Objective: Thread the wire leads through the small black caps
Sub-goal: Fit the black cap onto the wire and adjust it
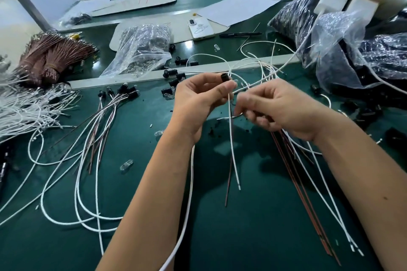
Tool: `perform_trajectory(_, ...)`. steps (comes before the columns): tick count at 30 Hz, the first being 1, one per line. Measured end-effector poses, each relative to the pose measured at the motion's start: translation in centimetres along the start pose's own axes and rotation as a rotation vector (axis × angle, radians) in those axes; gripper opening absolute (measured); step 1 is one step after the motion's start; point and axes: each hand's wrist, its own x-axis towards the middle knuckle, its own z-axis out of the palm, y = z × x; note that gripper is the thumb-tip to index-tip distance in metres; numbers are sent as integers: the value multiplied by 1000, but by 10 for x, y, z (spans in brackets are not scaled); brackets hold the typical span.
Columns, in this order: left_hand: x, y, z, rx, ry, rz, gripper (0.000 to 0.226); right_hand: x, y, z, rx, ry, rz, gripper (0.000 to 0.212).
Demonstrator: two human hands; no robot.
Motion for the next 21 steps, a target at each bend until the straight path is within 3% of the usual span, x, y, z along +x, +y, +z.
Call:
perform_trajectory(4,1,-3,2,72,74,56,12,-2,1,9,-84,-174,69,28)
perform_trajectory(12,2,-4,2,63,111,43,12,-1,1,11,-6,-204,61,18)
perform_trajectory(17,5,0,-7,112,154,18,14,-1,-5,1,270,-46,-152,12)
perform_trajectory(21,4,0,-7,184,163,48,14,2,-5,3,300,110,-225,15)
